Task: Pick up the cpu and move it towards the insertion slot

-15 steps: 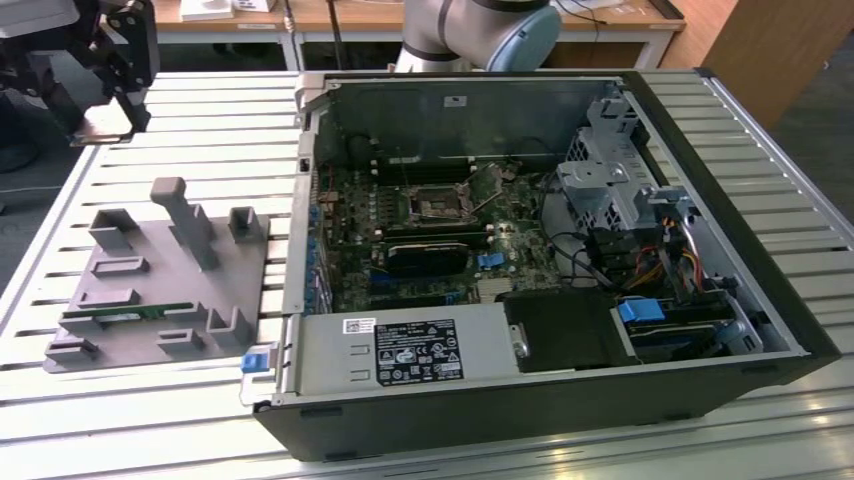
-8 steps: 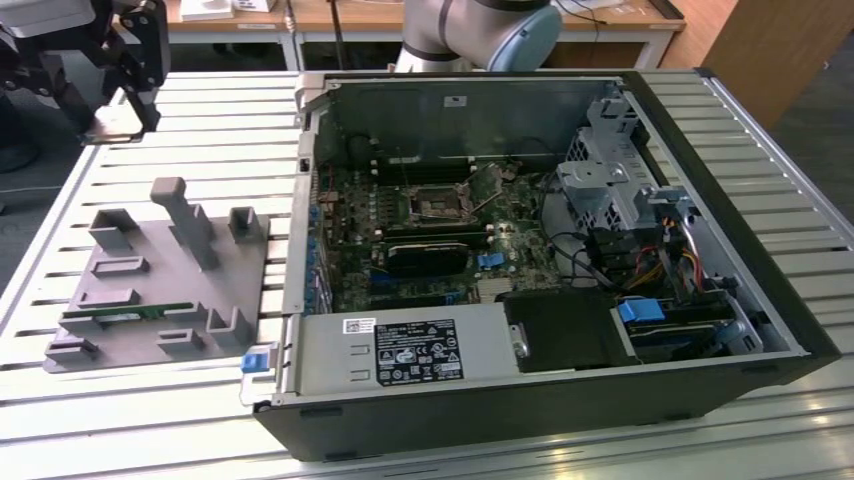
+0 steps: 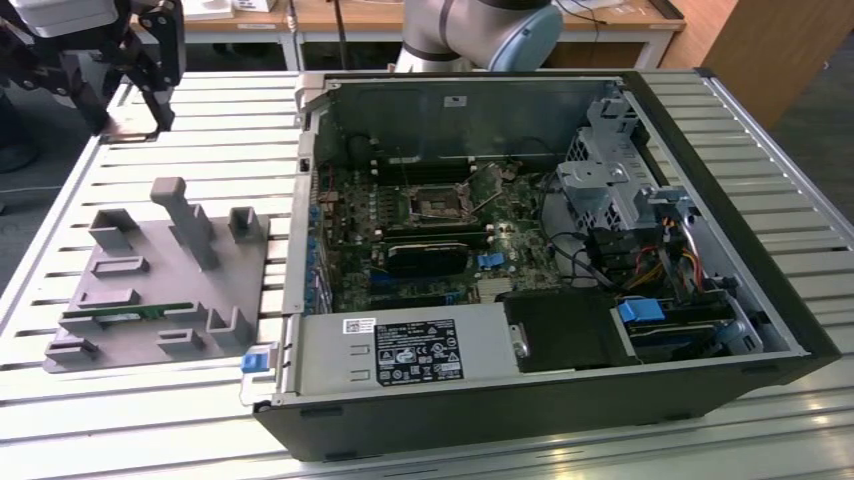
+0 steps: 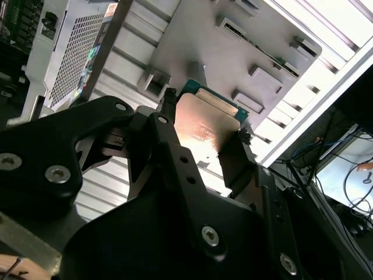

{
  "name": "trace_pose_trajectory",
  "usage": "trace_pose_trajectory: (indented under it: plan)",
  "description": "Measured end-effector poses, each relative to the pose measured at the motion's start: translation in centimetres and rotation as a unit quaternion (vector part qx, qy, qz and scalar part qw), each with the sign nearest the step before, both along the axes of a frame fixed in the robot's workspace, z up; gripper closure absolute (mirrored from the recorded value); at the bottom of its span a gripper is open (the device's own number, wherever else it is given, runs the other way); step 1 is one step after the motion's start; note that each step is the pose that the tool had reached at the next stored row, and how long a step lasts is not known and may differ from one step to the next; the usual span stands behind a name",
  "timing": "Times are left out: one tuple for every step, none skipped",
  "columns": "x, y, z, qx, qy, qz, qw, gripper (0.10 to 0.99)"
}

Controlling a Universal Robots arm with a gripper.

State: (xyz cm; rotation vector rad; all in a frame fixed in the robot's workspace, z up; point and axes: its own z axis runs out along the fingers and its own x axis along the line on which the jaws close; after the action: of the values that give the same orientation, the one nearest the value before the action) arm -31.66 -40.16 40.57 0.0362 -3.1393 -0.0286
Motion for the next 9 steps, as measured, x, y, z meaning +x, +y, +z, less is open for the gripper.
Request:
trace_pose_trajectory:
  plan:
    - [0.15, 0.01, 0.00, 0.0000, 0.0000, 0.000, 1.0000, 0.545]
    - [0.31, 0.01, 0.00, 0.0000, 0.0000, 0.000, 1.0000, 0.545]
    - [0.46, 0.02, 0.00, 0.0000, 0.0000, 0.000, 1.0000, 0.545]
    - [0.62, 0.02, 0.00, 0.0000, 0.0000, 0.000, 1.0000, 0.545]
    - [0.78, 0.03, 0.00, 0.0000, 0.0000, 0.000, 1.0000, 0.545]
    - [0.95, 0.03, 0.00, 0.0000, 0.0000, 0.000, 1.0000, 0.545]
    - [1.11, 0.04, 0.00, 0.0000, 0.0000, 0.000, 1.0000, 0.545]
    - [1.28, 0.04, 0.00, 0.0000, 0.0000, 0.000, 1.0000, 0.545]
    - [1.43, 0.05, 0.00, 0.0000, 0.0000, 0.000, 1.0000, 0.545]
